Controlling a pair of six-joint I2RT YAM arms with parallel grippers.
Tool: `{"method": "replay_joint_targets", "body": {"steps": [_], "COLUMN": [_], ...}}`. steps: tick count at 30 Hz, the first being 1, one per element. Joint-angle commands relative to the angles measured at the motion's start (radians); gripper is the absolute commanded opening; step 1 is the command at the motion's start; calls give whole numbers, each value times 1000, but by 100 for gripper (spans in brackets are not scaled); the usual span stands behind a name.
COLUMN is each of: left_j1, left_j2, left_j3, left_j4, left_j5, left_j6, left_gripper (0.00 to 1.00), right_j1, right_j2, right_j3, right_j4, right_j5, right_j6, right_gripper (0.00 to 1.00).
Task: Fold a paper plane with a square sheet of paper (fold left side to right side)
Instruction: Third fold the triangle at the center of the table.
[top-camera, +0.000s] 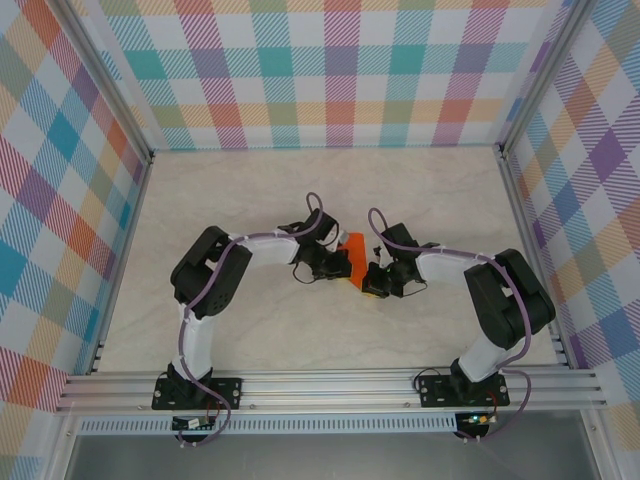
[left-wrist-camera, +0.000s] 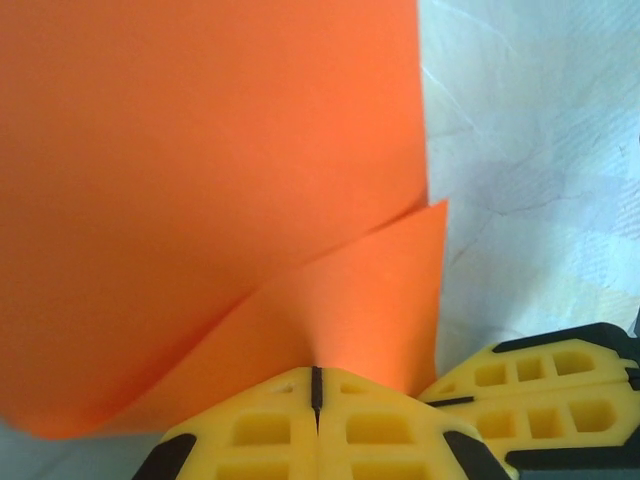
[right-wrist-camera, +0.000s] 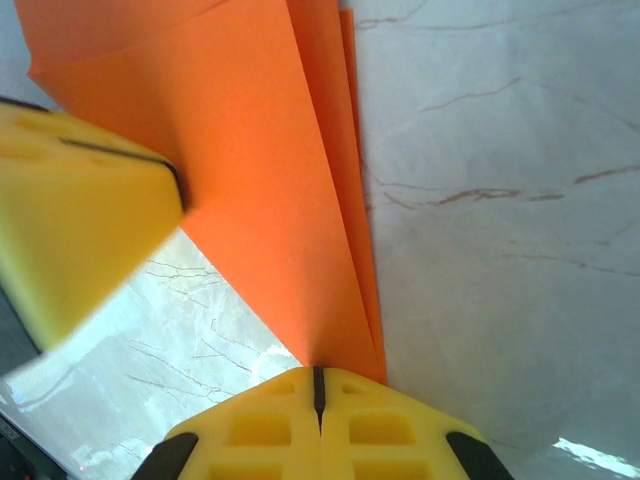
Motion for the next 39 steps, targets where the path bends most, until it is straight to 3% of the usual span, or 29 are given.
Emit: {"method": "replay_joint_targets", "body": {"steps": [1,14,20,34,39], "left_j1": [74,236,252,249,229], "left_j2": [24,85,82,-249,-314], "left_j3": [-12,42,99,-136,-209], "left_j4": [-67,-138,-166,-35,46], "left_j5": [-114,-102,-67,-61,-22], "left_j6": [51,128,138,33,-31], "left_gripper": [2,1,1,16,27], "right_j1": [13,12,12,-14,-14], "right_j2": [44,41,44,94,67], "right_j3": [-40,-39,-68,-195,-225], "right_j4": [-139,-113,-66,120,170], "right_j5": [85,39,7,-47,-55], "right_j6": [-15,-14,7,39,28], "right_gripper": [0,0,0,0,0]}}
